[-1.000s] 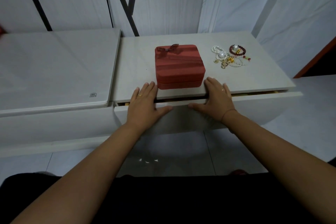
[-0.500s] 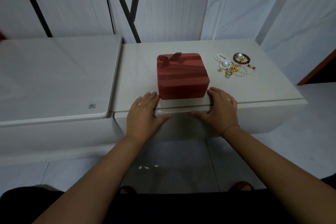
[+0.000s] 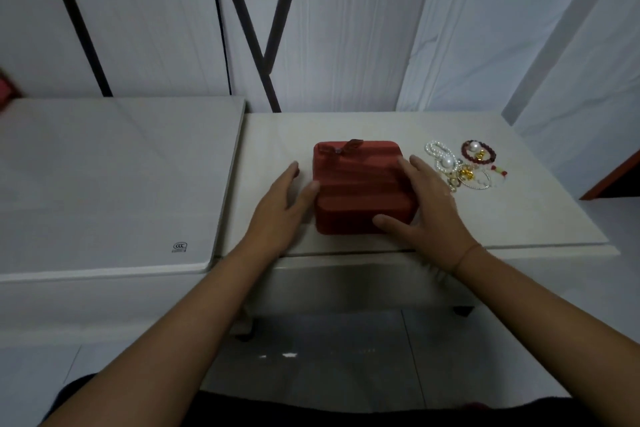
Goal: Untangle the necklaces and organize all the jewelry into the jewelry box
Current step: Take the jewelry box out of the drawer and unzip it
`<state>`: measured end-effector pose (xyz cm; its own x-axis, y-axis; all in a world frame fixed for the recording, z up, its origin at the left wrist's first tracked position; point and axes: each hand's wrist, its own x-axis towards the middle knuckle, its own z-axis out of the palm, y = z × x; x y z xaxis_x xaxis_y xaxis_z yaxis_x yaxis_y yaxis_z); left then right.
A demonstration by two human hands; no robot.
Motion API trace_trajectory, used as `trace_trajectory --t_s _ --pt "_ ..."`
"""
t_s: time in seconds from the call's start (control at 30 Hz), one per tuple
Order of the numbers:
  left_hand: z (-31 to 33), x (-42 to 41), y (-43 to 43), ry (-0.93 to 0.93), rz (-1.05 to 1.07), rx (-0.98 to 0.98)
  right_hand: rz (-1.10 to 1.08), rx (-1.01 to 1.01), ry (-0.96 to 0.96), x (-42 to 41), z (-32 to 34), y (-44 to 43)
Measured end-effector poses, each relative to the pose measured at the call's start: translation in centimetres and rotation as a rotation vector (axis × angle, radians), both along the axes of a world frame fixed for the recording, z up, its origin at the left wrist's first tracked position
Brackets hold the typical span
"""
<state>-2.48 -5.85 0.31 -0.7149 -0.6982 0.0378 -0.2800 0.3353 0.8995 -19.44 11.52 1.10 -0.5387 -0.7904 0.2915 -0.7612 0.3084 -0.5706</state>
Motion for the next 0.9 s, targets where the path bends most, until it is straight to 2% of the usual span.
trace_trajectory --t_s 0.1,0.27,0.47,0.77,0.9 --pt "0.0 -1.9 -2.6 0.007 0.013 -0.005 0.037 0.054 0.119 -0.3 -0.2 -1.5" --pt "-1.0 -5.0 -5.6 0.029 -0.009 0.025 0.056 0.064 0.164 -0.7 -0.7 -2.0" --pt "-2.1 -6.7 -6.4 0.1 -0.025 -0.016 0.147 0.057 0.131 -1.9 -0.5 -1.6" --pt "-2.2 -7.1 -6.5 0.031 -0.031 -0.092 0.183 0.058 0.08 -1.8 0.0 -1.5" --pt "-1.8 -7.7 -6.9 0.02 -0.067 -0.049 0.176 0.053 0.081 -1.7 -0.2 -1.5"
